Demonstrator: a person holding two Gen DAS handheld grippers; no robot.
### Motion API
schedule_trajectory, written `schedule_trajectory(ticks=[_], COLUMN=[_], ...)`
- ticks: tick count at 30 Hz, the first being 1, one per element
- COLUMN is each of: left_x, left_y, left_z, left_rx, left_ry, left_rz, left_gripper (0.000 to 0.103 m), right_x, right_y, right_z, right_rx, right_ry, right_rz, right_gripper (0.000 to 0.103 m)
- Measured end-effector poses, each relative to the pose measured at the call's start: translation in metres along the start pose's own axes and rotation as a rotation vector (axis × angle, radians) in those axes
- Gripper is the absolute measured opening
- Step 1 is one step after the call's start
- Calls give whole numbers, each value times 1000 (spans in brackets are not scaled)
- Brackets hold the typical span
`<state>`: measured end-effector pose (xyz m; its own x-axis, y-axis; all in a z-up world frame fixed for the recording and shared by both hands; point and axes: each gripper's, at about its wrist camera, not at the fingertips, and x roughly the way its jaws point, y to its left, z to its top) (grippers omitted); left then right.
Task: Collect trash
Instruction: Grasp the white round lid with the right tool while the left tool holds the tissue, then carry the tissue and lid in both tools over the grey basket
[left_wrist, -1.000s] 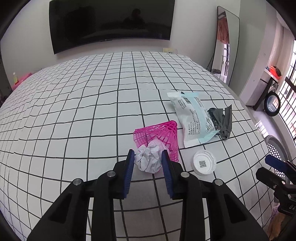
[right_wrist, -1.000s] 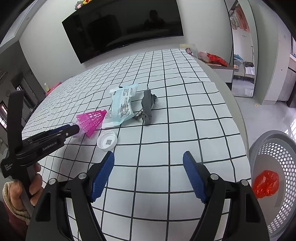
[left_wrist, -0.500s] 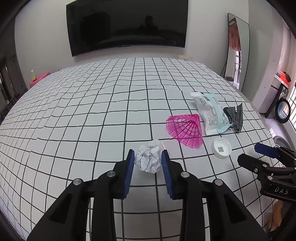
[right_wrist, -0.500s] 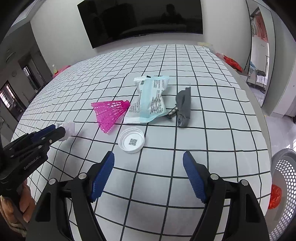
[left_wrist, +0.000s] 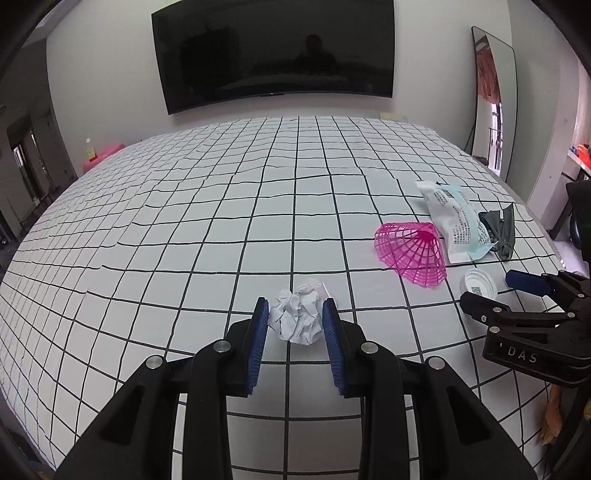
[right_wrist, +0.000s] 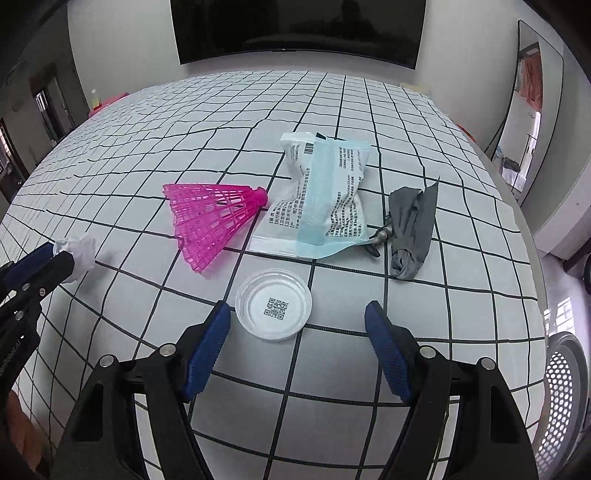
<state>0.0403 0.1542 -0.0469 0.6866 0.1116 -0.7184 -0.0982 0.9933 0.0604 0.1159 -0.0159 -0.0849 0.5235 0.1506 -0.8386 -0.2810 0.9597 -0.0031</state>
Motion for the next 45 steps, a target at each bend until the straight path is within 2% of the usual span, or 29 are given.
schedule_trajectory(ticks=[3, 8, 18, 28, 35, 45], left_x=[0, 0, -5, -25, -42, -66], left_y=[-1, -2, -17, -48, -92, -194], left_z=[0, 0, -2, -1, 2, 7], left_rx=[5, 4, 15, 48, 101, 205], left_ry=[-4, -1, 11, -10, -23, -35], left_rz=[2, -5, -54, -90, -143, -291], left_gripper=[30, 30, 30, 30, 30, 30], right_x=[-1, -4, -24, -57, -88, -133], right_y=[3, 7, -6, -39, -86, -183], right_z=[1, 2, -17, -50, -81, -125], right_rx=[-7, -22, 23, 101, 185, 331], right_ry=[-6, -11, -29, -50, -65, -81], right_rz=[1, 3, -8, -36, -87, -193], right_gripper=[65, 39, 39, 39, 39, 39])
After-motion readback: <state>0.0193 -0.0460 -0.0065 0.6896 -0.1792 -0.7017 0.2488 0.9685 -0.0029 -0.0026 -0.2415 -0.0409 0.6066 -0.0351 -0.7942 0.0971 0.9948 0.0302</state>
